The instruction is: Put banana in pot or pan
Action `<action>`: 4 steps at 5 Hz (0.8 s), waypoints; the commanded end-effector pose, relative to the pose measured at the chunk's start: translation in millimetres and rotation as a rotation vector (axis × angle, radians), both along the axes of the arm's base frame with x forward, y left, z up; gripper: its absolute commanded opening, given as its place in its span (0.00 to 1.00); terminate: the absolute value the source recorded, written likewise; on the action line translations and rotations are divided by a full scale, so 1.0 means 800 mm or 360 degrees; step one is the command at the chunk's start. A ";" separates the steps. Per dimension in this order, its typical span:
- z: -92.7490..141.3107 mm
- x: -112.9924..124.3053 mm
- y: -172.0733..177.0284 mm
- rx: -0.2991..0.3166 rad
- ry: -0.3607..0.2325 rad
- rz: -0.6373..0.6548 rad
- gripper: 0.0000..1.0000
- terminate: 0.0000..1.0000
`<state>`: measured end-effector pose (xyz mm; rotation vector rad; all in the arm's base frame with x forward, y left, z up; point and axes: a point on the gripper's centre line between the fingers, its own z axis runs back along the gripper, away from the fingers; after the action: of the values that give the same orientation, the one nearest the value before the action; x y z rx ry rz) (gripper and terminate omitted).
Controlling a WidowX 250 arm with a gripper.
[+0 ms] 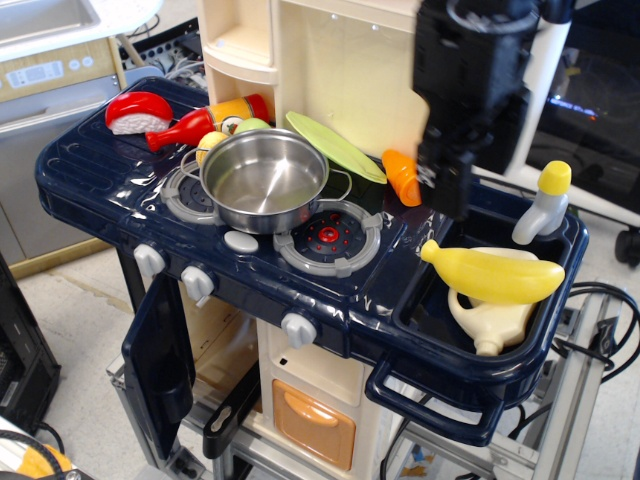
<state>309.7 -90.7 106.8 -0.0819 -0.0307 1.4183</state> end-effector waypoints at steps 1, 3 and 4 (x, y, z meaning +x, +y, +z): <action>-0.024 0.027 -0.007 -0.0040 -0.0022 0.0088 1.00 0.00; -0.065 0.031 -0.017 -0.0184 -0.0045 0.0125 1.00 0.00; -0.082 0.032 -0.028 -0.0235 -0.0059 0.0176 1.00 0.00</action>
<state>321.9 -118.5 25.5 -0.1989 0.0633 1.5479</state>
